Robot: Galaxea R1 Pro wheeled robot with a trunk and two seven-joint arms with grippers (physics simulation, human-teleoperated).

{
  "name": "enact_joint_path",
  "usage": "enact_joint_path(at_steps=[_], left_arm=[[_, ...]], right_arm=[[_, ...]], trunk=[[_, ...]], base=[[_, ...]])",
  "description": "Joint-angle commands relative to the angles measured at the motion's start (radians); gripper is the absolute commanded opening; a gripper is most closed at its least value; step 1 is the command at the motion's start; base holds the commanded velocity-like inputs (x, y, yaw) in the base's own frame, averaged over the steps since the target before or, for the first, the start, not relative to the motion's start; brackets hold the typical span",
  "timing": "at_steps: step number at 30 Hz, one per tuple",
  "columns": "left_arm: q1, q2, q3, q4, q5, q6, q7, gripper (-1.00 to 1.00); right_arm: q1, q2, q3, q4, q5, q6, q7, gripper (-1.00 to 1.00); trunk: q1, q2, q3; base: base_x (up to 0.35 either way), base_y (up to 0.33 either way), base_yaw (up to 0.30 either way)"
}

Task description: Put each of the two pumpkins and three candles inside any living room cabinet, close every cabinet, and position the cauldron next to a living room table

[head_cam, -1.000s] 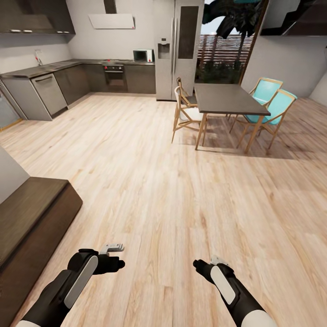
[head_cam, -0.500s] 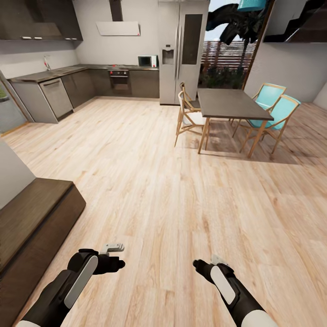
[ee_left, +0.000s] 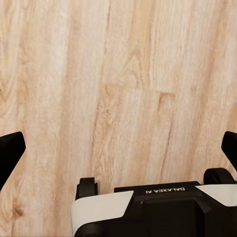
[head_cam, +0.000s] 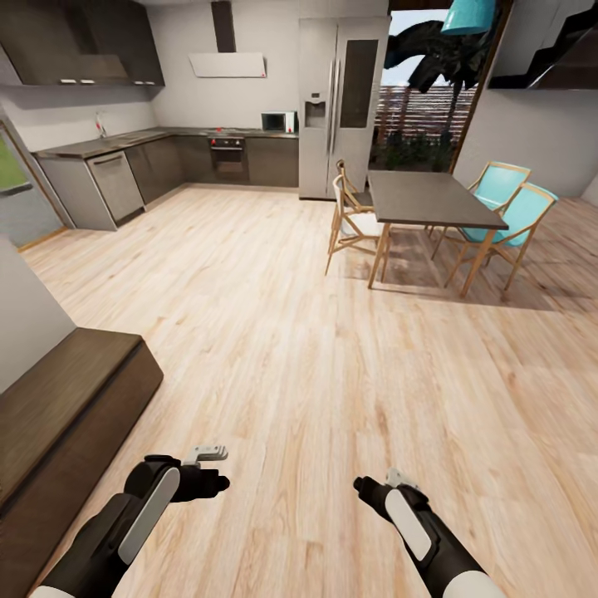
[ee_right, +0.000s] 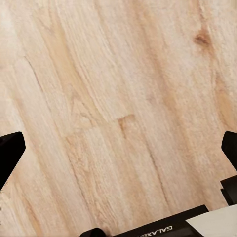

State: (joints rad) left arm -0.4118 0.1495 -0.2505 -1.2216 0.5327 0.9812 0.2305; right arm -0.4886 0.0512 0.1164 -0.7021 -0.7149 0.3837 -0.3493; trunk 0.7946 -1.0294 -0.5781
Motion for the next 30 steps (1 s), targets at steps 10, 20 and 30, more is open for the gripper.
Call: enact_joint_path(at_steps=[10, 20, 30], left_arm=[[-0.001, -0.007, -0.003, -0.001, 0.009, 0.004, 0.01, 1.0], [-0.001, -0.007, -0.01, -0.001, 0.009, 0.004, 0.01, 1.0], [-0.001, -0.007, -0.014, -0.001, 0.002, 0.004, 0.011, 1.0]], right_arm=[[0.01, -0.003, 0.003, -0.002, -0.014, -0.018, 0.041, 1.0], [0.01, -0.01, 0.002, 0.012, -0.017, -0.019, 0.047, 1.0], [0.01, -0.013, 0.003, 0.018, -0.017, -0.019, 0.053, 1.0]], trunk=[[0.0, -0.001, 0.015], [0.0, -0.001, 0.032], [0.0, -0.001, 0.048]], base=[[0.117, 0.0, 0.071], [0.003, 0.0, 0.058], [0.017, 0.0, 0.003]])
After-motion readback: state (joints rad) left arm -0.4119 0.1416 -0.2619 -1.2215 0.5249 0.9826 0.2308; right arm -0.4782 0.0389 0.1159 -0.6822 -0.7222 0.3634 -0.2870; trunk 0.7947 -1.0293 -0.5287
